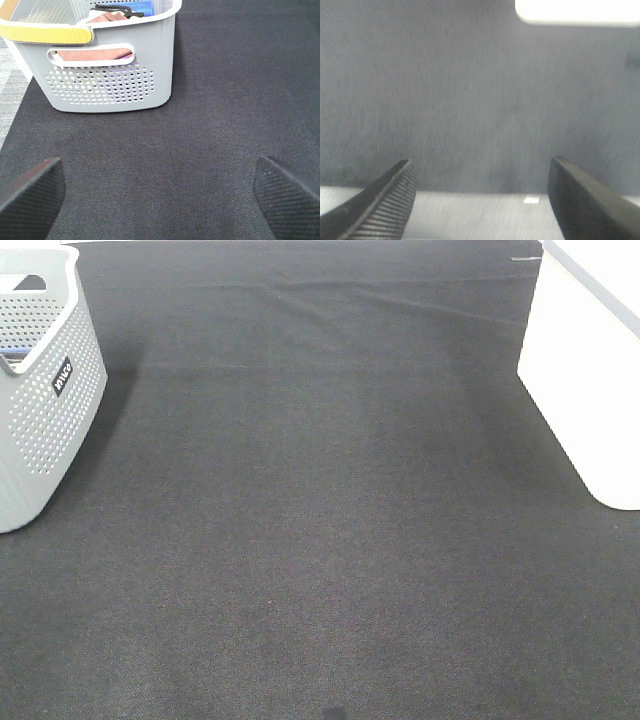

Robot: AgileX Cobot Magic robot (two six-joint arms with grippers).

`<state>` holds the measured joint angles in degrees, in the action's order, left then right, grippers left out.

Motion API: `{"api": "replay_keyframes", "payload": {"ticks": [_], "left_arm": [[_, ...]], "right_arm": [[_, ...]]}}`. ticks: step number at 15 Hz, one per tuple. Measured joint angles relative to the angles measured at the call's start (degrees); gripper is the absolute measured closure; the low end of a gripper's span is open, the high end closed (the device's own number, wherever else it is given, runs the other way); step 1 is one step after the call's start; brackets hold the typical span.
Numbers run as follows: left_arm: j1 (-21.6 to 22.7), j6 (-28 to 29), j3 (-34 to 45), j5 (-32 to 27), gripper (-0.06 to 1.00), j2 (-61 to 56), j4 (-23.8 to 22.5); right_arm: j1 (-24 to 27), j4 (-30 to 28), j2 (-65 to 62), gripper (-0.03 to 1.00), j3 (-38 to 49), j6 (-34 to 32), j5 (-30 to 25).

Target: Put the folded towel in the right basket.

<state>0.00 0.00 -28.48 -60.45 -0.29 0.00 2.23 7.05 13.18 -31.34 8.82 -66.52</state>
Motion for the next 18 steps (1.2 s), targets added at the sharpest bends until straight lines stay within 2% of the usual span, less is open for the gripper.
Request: {"api": "replay_keyframes", "payload": {"ticks": [5,11,18], "left_arm": [[0.0,0.0,0.0,0.0,-0.03,0.0,0.0],[0.0,0.0,0.0,0.0,-0.03,0.0,0.0],[0.0,0.0,0.0,0.0,-0.03,0.0,0.0]], "right_arm": [[-0.2,0.0,-9.2,0.27,2.2,-1.1,4.5],[-0.2,-3.7,-13.4,0.27,2.4,-4.6,5.3],[-0.2,-4.1,-13.6,0.27,2.5,-5.4,5.3]]}}
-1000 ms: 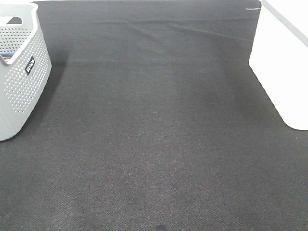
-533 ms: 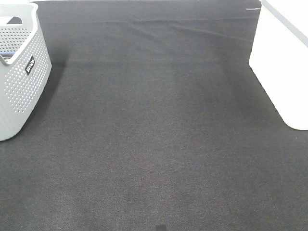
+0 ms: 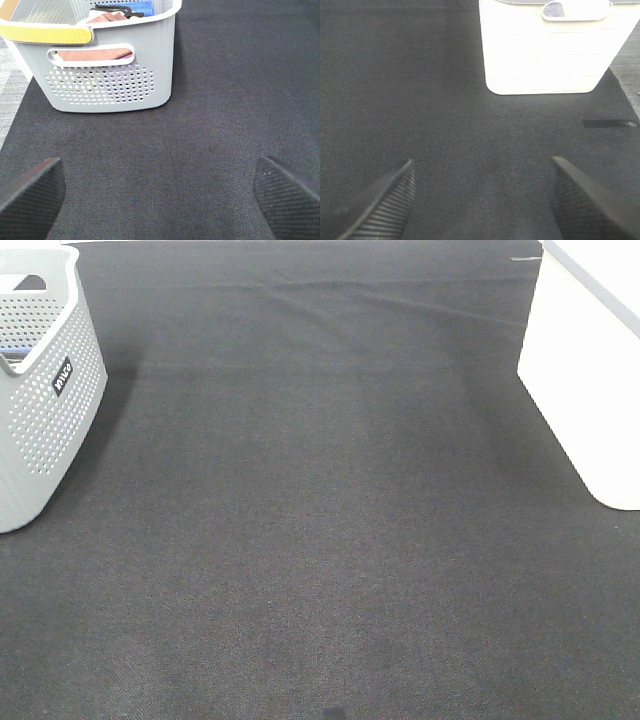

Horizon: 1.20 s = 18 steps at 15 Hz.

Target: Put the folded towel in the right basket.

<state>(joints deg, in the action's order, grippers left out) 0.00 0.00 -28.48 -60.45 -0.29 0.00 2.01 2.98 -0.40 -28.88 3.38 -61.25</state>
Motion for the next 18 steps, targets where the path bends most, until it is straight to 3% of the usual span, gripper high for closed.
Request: {"api": "replay_keyframes", "payload": {"ticks": [18], "left_arm": [[0.0,0.0,0.0,0.0,-0.03,0.0,0.0]], "right_arm": [[0.0,0.0,0.0,0.27,0.0,0.0,0.0]]}}
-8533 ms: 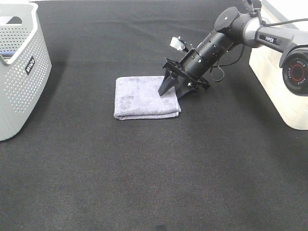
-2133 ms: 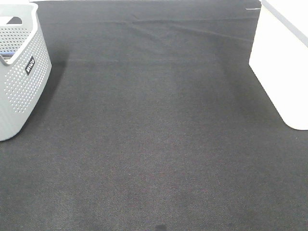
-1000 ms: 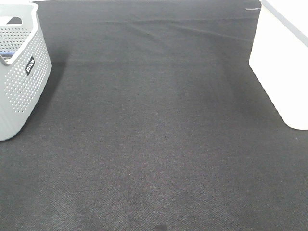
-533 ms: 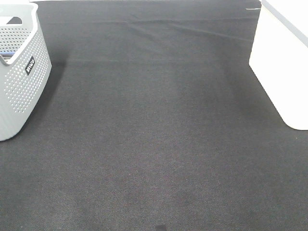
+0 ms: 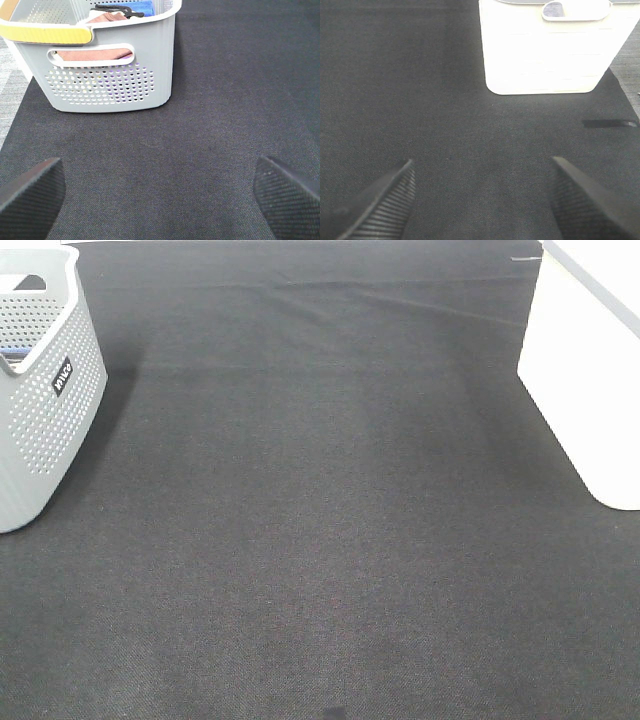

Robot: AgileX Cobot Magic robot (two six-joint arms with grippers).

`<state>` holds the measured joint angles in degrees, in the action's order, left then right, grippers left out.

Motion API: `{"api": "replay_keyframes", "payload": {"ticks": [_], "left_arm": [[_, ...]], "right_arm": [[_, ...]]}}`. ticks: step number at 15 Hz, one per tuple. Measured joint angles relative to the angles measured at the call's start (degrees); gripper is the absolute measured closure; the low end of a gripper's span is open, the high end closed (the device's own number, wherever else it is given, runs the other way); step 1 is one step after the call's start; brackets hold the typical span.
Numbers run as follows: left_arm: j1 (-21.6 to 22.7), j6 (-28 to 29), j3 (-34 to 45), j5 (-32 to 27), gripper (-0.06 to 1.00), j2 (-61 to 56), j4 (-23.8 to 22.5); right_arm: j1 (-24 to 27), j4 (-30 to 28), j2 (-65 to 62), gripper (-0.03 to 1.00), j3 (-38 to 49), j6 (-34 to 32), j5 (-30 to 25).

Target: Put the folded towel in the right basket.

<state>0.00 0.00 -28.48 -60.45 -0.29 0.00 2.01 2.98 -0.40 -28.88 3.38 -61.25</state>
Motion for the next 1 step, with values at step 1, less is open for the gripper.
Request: {"api": "replay_keyframes", "payload": {"ticks": [1], "left_arm": [[0.0,0.0,0.0,0.0,-0.03,0.0,0.0]], "right_arm": [[0.0,0.0,0.0,0.27,0.0,0.0,0.0]]}}
